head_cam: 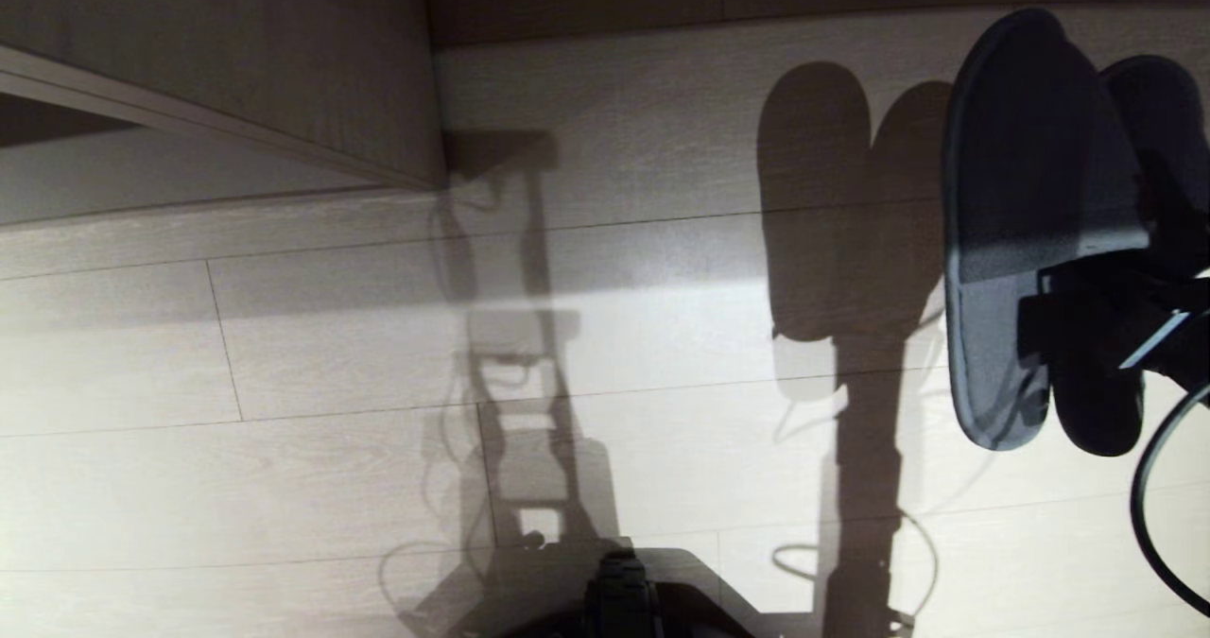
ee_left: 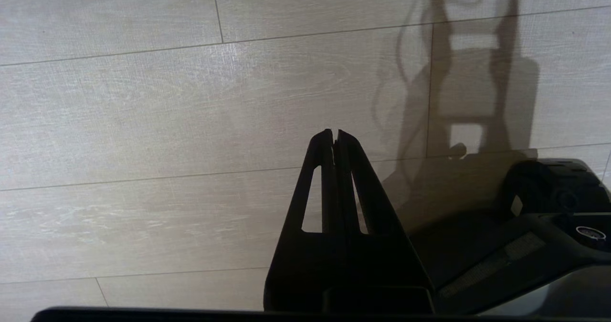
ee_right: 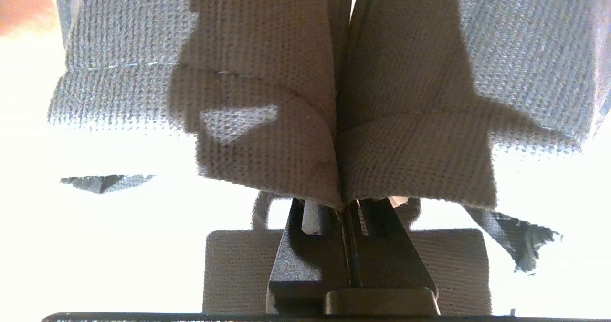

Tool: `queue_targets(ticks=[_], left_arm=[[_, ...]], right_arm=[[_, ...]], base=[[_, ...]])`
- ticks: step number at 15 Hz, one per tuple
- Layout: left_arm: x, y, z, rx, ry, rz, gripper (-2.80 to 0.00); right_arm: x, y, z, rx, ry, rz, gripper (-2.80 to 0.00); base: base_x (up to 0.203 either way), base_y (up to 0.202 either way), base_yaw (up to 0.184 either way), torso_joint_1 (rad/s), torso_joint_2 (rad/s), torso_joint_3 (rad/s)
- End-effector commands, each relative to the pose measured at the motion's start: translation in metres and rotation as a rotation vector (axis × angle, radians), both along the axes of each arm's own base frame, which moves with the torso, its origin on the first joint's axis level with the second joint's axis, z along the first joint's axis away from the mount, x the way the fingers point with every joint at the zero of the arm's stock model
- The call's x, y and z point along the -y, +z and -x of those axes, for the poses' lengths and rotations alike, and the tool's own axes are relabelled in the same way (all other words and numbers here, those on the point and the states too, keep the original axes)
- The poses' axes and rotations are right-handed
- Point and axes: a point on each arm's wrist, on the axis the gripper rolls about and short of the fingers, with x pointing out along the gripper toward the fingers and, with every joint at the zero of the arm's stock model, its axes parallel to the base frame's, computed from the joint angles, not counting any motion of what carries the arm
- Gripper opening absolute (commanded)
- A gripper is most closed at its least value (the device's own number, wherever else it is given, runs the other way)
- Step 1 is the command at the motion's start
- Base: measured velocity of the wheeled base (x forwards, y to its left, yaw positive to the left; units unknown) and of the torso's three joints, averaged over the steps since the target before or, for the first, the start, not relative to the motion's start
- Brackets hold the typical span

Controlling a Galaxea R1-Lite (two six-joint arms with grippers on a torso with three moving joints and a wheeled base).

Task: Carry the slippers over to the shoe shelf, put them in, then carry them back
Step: Place the slippers into the shoe cabinet

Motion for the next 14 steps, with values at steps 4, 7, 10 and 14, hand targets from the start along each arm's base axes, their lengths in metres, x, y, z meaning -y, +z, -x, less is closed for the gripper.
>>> queue_targets(ticks=[4,7,10,14], left_arm=[[0.0,0.0,0.0,0.001,0.001,0.0,-2.8],[0.0,0.0,0.0,0.001,0.0,0.0,-2.8],[0.0,0.0,0.0,0.001,0.0,0.0,-2.8],[0.0,0.0,0.0,0.001,0.001,0.0,-2.8]], right_arm=[[0.004,0.017,0.089,0.094,0.034,0.006,-2.8],[0.006,0.007,0.129,0.086,0.048,0.012,-2.8],[0.008,-0.012,0.16,0.065,0.056,0.023,-2.8],[0.008,-0.042,0.185,0.015,0.078,0.077,-2.8]], base=[[0.0,0.0,0.0,0.0,0.0,0.0],[0.0,0.0,0.0,0.0,0.0,0.0],[0.0,0.0,0.0,0.0,0.0,0.0],[0.0,0.0,0.0,0.0,0.0,0.0]])
